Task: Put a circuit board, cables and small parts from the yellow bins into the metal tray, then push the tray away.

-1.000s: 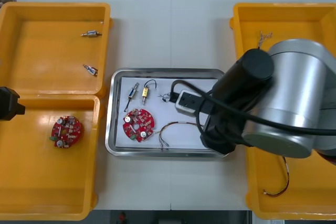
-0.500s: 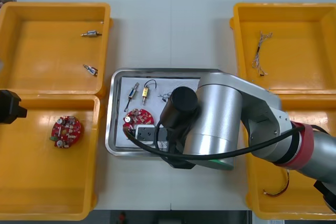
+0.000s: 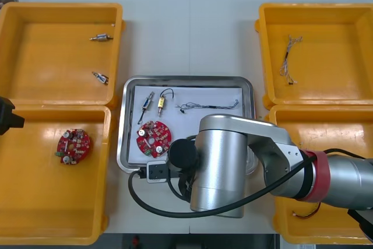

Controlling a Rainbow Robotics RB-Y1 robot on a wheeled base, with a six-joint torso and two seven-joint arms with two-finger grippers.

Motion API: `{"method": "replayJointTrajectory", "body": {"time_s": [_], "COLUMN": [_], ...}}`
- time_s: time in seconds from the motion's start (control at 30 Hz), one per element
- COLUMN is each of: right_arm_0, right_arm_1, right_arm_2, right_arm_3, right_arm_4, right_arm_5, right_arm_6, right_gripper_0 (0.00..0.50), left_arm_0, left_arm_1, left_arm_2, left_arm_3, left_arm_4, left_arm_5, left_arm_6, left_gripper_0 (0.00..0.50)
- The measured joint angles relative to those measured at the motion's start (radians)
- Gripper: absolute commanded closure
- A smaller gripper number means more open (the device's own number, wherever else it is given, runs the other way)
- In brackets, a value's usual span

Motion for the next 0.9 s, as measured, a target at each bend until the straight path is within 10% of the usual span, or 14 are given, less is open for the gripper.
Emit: {"method": "replayJointTrajectory", "body": {"time_s": [0.73, 0.8, 0.87, 0.9], "right_arm_0": [-0.002, -0.002, -0.002, -0.002], "right_arm_1": [0.038, 0.038, 0.041, 0.043], "right_arm_2": [0.038, 0.038, 0.038, 0.038], "right_arm_3": [0.101, 0.105, 0.114, 0.119], "right_arm_4": [0.050, 0.052, 0.052, 0.053], "right_arm_5": [-0.056, -0.056, -0.056, -0.056], "right_arm_6": [0.000, 0.000, 0.000, 0.000], "right_gripper_0": [0.000, 0.223, 0.292, 0.456], "left_arm_0": [0.000, 0.000, 0.000, 0.000], "left_arm_1": [0.009, 0.009, 0.009, 0.009], "left_arm_2": [0.007, 0.007, 0.007, 0.007], "left_arm_3": [-0.001, -0.001, -0.001, -0.001], "left_arm_4": [0.005, 0.005, 0.005, 0.005], "left_arm_5": [0.000, 0.000, 0.000, 0.000], "left_arm_6": [0.000, 0.000, 0.000, 0.000], "left_gripper_0": [0.000, 0.000, 0.000, 0.000]}}
